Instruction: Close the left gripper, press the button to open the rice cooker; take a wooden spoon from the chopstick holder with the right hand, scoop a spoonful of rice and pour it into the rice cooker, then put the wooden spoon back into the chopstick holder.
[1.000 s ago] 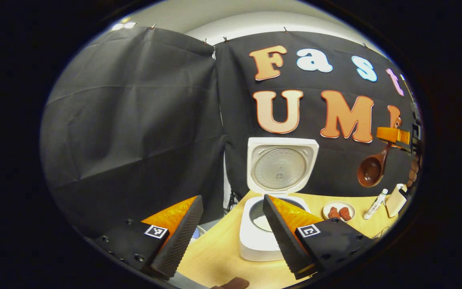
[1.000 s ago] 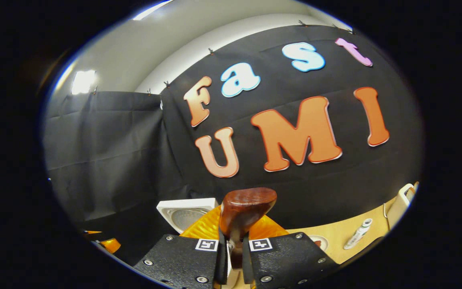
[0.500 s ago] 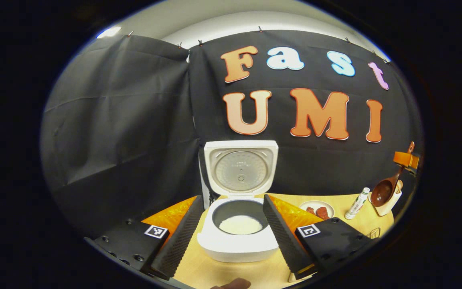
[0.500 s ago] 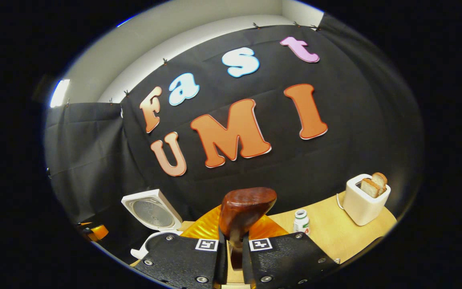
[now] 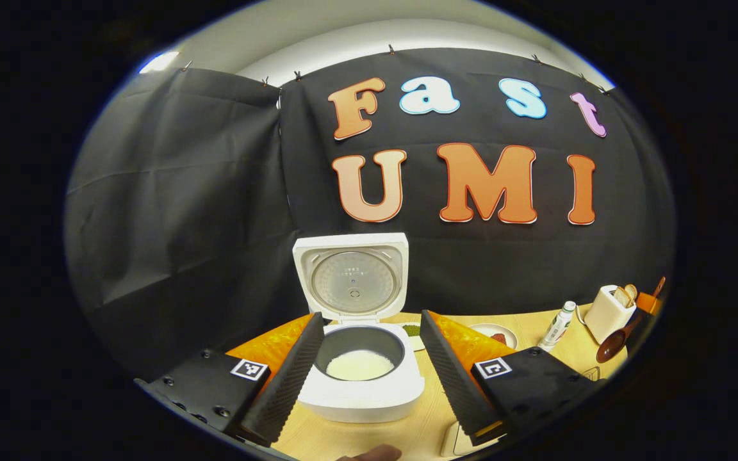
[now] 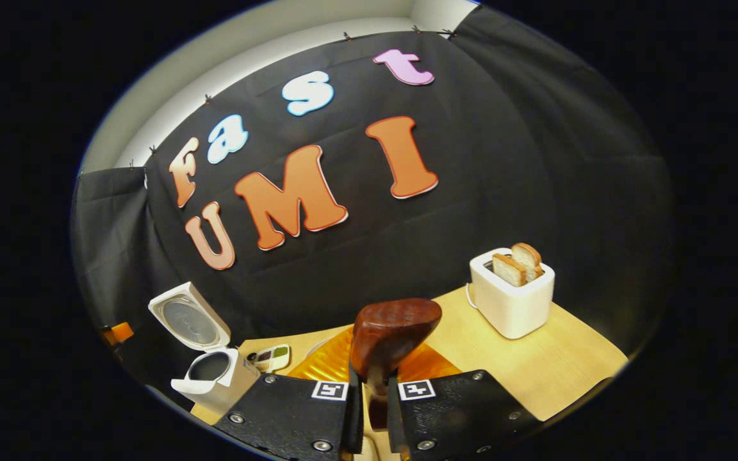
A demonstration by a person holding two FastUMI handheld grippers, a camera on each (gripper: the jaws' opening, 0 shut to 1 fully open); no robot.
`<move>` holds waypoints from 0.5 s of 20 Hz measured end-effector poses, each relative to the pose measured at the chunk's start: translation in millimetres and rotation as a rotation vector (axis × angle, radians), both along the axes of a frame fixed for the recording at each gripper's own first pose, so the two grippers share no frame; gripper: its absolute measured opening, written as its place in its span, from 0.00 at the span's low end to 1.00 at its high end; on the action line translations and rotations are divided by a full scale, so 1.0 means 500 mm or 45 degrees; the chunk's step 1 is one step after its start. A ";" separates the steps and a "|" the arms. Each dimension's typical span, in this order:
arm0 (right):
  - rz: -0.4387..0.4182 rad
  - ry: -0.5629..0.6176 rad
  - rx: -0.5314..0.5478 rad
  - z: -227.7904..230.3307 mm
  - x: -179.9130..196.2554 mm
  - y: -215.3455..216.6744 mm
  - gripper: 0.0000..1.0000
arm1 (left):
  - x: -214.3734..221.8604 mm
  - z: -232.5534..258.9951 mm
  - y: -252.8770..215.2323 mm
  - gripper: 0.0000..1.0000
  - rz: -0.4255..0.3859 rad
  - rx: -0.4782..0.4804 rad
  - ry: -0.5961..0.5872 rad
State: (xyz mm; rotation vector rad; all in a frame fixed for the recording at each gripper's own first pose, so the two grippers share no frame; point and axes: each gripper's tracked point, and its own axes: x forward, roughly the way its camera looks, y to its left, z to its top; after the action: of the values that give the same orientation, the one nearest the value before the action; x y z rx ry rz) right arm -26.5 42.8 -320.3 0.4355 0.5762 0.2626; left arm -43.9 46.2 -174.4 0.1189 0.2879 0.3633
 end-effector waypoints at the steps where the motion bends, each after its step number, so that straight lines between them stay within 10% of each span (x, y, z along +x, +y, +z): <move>1: -0.012 0.019 -0.004 -0.022 -0.007 -0.013 0.15 | 0.004 0.005 -0.002 1.00 0.005 0.004 -0.002; 10: -0.036 0.172 0.002 -0.191 -0.055 -0.071 0.16 | 0.015 0.037 -0.043 1.00 0.004 0.060 -0.008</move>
State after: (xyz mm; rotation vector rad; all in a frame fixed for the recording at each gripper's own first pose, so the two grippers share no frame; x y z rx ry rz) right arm -54.0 7.1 -415.7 0.4649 0.7011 0.2078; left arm -36.2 24.5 -156.1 0.1637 0.2737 0.3735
